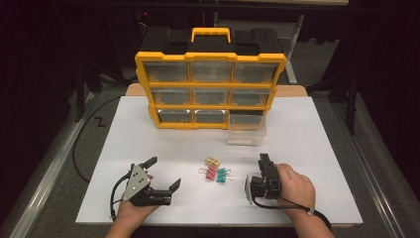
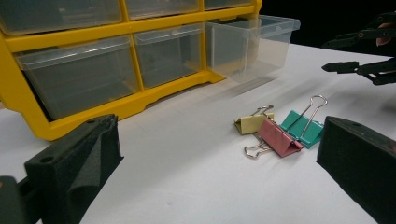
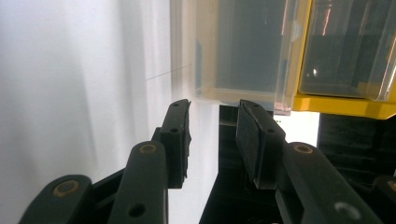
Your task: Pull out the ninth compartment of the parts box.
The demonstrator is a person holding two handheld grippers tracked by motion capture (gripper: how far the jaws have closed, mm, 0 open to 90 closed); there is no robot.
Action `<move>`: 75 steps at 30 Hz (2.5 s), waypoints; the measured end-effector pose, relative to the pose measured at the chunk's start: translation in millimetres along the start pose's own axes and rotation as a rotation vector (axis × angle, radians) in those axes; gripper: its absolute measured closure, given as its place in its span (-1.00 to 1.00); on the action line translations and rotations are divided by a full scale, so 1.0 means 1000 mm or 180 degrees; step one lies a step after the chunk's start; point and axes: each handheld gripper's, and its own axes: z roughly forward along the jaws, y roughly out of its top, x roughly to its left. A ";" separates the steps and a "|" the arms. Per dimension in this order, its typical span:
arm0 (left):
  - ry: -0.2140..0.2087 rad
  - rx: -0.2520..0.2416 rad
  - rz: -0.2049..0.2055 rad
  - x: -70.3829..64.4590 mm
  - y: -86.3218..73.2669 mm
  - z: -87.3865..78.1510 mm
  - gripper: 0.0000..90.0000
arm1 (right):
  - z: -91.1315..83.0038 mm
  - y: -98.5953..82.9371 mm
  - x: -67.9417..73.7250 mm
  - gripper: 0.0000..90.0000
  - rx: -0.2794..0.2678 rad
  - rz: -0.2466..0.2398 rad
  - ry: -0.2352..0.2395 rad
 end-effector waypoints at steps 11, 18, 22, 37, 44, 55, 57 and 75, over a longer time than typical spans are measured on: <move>0.0005 -0.0008 -0.0016 0.001 -0.001 -0.001 -0.99 | -0.008 -0.001 0.009 0.46 -0.0098 0.0031 -0.0030; 0.0006 -0.0003 -0.0021 0.001 -0.001 -0.001 -0.99 | -0.010 -0.005 0.016 0.44 -0.0111 0.0117 -0.0006; 0.0010 -0.0007 -0.0022 0.001 -0.001 -0.001 -0.99 | -0.012 -0.009 0.016 0.39 -0.0129 0.0173 0.0024; 0.0032 -0.0013 -0.0056 0.001 -0.001 -0.002 -0.99 | -0.016 -0.011 0.010 -0.30 -0.0215 0.0227 -0.0021; 0.0034 0.0005 -0.0057 0.001 -0.002 -0.001 -0.99 | -0.017 -0.011 0.011 -0.54 -0.0245 0.0255 -0.0017; 0.0041 0.0026 -0.0064 0.001 -0.003 0.000 -0.99 | -0.014 -0.012 0.011 -0.99 -0.0295 0.0307 -0.0116; 0.0044 0.0030 -0.0061 0.001 -0.003 0.000 -0.99 | -0.014 -0.013 0.010 -0.99 -0.0294 0.0309 -0.0171; 0.0051 0.0064 -0.0137 0.003 -0.003 0.001 -0.99 | -0.006 -0.030 0.006 -0.99 -0.0293 0.1543 0.0307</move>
